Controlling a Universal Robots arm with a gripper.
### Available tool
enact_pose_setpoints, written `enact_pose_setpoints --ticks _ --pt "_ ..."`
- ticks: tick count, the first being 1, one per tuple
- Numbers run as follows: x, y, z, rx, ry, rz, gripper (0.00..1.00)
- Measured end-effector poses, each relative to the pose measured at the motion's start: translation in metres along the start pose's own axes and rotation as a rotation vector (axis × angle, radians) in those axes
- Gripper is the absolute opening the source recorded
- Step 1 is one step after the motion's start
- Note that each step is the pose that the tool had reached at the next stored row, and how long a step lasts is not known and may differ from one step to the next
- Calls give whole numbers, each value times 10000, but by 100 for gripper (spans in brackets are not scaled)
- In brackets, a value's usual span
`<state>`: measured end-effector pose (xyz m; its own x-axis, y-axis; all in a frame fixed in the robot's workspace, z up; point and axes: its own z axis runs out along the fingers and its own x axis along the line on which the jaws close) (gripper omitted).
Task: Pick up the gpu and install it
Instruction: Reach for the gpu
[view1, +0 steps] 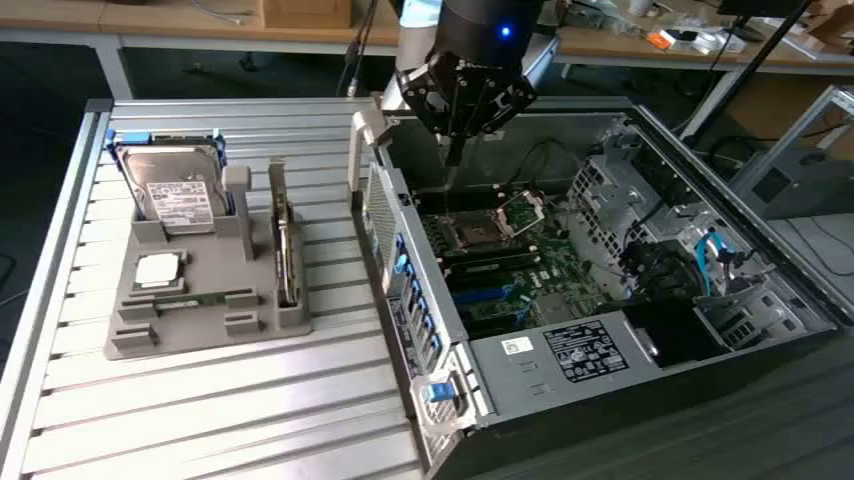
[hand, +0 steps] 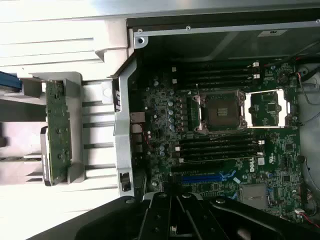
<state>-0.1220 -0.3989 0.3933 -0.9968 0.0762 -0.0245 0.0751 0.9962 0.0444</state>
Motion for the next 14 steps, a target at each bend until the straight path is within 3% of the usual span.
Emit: enact_pose_setpoints --ticks 6,14 --pt "87 -6 -2 0 0 0 11" --pt "121 -9 -3 0 0 1 11"
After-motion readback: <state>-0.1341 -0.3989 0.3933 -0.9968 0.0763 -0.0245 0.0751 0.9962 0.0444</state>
